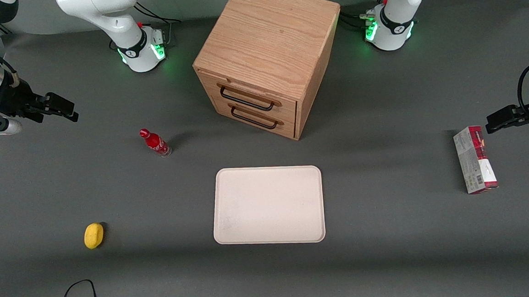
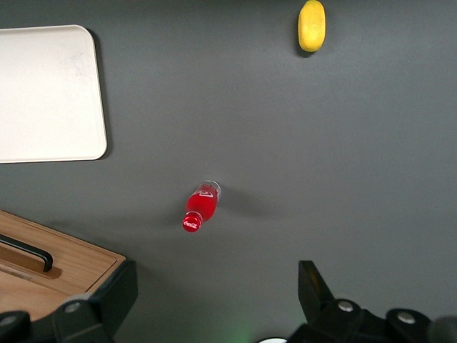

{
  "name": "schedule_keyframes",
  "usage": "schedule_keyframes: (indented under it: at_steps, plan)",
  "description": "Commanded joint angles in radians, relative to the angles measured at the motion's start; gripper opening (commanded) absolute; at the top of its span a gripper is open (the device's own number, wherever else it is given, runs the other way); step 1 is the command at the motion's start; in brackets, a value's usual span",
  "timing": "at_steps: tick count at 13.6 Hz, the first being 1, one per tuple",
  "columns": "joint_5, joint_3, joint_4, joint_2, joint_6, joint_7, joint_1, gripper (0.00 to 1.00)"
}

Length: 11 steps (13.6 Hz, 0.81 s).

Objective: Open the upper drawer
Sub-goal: 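Move the right gripper toward the upper drawer's black handle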

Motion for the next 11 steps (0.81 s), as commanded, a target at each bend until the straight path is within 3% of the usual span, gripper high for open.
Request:
schedule_keyframes:
  at_steps: [1,4,11]
  plan:
    - [-0.017,-0.008,0.023,0.005,-0.022,-0.021,0.016,1.00]
    - [-0.008,0.034,0.092,0.077,-0.022,-0.008,0.022,1.00]
    - [-0.016,0.516,0.305,0.267,-0.059,-0.033,0.020,1.00]
